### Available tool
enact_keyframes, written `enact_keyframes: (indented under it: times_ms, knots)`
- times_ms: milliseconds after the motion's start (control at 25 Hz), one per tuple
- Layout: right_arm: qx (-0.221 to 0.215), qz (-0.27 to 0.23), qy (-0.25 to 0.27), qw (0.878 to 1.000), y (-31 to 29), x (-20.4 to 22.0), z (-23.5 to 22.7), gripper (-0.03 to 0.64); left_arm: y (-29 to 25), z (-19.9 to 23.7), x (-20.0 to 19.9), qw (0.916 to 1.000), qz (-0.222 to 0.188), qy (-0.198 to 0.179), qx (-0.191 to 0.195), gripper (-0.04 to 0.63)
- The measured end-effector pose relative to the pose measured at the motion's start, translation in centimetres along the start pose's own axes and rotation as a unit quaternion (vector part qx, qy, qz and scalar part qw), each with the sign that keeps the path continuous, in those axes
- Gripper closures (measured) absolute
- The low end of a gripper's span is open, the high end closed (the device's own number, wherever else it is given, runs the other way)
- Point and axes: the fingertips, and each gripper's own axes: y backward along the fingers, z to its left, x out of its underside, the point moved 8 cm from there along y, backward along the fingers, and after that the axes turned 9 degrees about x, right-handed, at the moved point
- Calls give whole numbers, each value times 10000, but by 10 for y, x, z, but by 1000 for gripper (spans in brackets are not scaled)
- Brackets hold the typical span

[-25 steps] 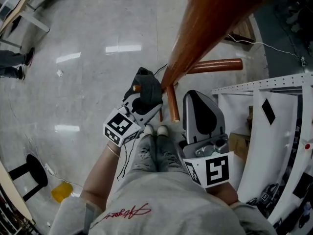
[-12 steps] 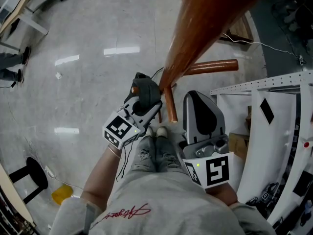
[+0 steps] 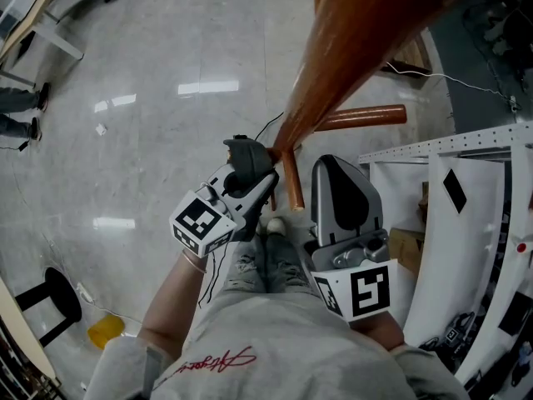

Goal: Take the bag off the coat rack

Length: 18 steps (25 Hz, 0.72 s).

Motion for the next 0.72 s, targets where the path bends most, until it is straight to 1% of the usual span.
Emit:
enact_keyframes:
  times_ms: [280, 720]
  knots:
    - [-38, -32, 7, 10000, -4, -2, 3, 597, 14, 1, -11, 9998, -167, 43, -127, 560]
    - [-183, -172, 44, 9997, -11, -13, 11, 597, 30, -6, -31, 9987, -322, -130, -365, 560]
